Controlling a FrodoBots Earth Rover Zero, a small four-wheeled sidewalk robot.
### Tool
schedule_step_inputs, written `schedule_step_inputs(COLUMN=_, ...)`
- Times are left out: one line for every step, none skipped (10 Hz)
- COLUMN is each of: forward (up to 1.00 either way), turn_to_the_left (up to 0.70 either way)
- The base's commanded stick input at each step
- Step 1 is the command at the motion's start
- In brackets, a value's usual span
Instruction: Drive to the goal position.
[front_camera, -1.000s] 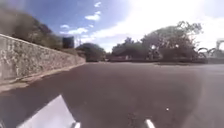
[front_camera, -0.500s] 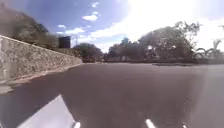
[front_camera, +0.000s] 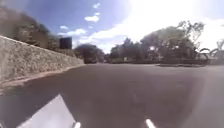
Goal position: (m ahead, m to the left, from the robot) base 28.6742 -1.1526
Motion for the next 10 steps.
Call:
schedule_step_inputs(forward=0.70, turn_to_the_left=0.00)
schedule_step_inputs(forward=0.70, turn_to_the_left=0.00)
schedule_step_inputs(forward=0.70, turn_to_the_left=0.00)
schedule_step_inputs(forward=0.70, turn_to_the_left=0.00)
schedule_step_inputs(forward=0.70, turn_to_the_left=0.00)
schedule_step_inputs(forward=0.70, turn_to_the_left=0.00)
schedule_step_inputs(forward=0.70, turn_to_the_left=0.00)
schedule_step_inputs(forward=0.70, turn_to_the_left=0.00)
schedule_step_inputs(forward=0.70, turn_to_the_left=0.00)
schedule_step_inputs(forward=0.70, turn_to_the_left=0.00)
